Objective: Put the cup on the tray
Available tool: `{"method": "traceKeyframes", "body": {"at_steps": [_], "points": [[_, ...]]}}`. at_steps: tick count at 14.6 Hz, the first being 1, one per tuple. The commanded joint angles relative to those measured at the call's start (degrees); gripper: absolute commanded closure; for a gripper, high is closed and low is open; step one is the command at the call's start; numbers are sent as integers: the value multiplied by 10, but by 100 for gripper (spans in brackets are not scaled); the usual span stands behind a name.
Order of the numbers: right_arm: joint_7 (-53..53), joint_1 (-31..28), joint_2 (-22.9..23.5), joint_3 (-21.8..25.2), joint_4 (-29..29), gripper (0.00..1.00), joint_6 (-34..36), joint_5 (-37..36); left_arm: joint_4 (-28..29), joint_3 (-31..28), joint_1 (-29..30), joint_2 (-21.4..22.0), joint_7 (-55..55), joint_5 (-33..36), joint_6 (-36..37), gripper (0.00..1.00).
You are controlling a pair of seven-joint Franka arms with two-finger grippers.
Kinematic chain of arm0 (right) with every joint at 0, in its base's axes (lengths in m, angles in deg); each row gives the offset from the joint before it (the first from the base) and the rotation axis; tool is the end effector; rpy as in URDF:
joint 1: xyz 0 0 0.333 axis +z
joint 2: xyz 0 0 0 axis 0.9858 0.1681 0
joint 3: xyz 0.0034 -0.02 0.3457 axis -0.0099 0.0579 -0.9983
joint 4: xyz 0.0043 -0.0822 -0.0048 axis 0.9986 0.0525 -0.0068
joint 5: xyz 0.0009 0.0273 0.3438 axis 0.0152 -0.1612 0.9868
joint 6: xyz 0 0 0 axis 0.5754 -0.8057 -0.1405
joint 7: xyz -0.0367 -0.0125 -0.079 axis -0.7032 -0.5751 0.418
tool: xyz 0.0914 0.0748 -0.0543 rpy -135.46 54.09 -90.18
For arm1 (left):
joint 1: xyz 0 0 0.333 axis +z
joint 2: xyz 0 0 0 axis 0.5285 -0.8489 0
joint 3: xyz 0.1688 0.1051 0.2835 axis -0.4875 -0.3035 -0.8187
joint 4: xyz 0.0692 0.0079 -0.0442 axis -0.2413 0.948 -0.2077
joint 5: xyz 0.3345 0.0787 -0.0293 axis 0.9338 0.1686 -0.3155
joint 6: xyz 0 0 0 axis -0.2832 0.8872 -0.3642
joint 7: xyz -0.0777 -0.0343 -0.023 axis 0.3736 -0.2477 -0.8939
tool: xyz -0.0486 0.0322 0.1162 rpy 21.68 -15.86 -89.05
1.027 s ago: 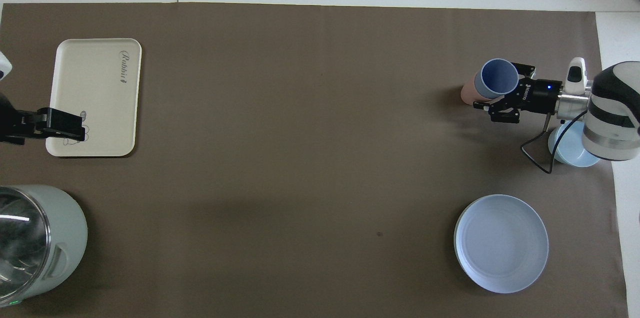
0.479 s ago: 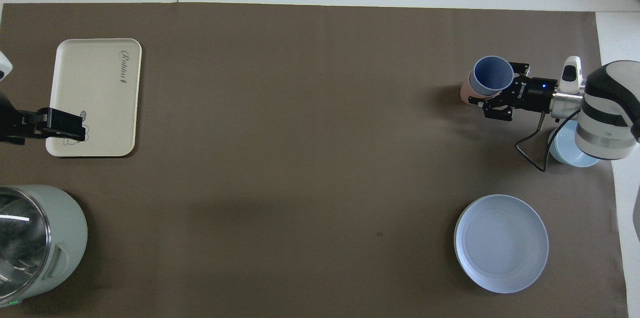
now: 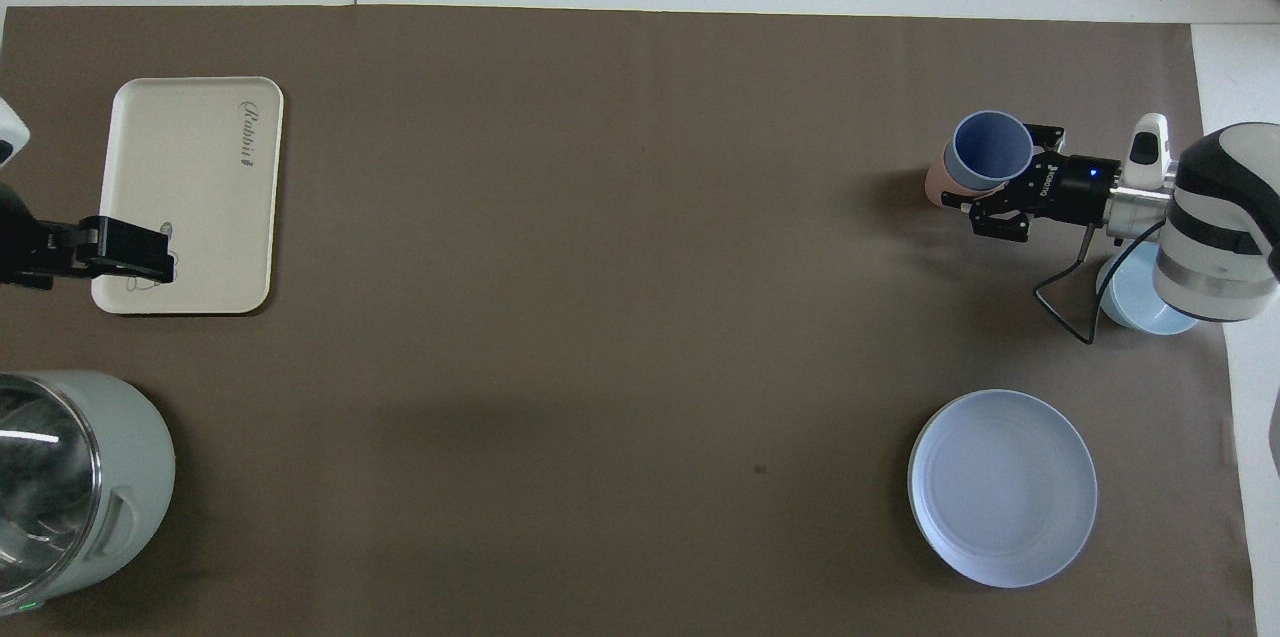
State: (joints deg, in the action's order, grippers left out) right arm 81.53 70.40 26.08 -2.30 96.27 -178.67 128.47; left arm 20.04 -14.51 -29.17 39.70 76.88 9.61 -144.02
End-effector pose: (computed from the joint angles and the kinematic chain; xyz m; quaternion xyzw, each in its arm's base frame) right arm 0.6330 -0.0845 0.3207 -0.7682 -0.4376 -0.3812 0.2703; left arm 0.4751 -0.0363 0.6296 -1.0000 0.0023 0.0081 0.0025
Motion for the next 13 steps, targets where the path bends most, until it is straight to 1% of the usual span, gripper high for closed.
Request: {"method": "traceKeyframes", "body": {"at_steps": [1,2,4,6,8,10,12,13], "points": [[-39,6,-44,-2,8,100,-12,2,7,1,-3,10,6,8,-6,0],[-70,24,-60,-2,9,100,-14,-10,3,2,-4,8,5,7,-13,0],[-152,52,-92,-2,9,100,-52,-38,1,4,-6,5,5,-1,-25,0],[-233,94,-112,-2,9,100,-82,-53,-10,4,-6,1,12,-72,-37,0],[-314,125,-127,-1,5,100,-118,-100,-1,9,-18,0,25,-131,-91,0],[-395,140,-143,-2,-2,100,-125,-182,-2,8,-62,-3,72,-161,-131,1],[-457,153,-156,-1,-5,100,-125,-237,-12,8,-109,-24,143,-179,-179,4],[-489,163,-163,1,-6,100,-126,-264,-23,8,-131,-40,177,-179,-199,4]]}}
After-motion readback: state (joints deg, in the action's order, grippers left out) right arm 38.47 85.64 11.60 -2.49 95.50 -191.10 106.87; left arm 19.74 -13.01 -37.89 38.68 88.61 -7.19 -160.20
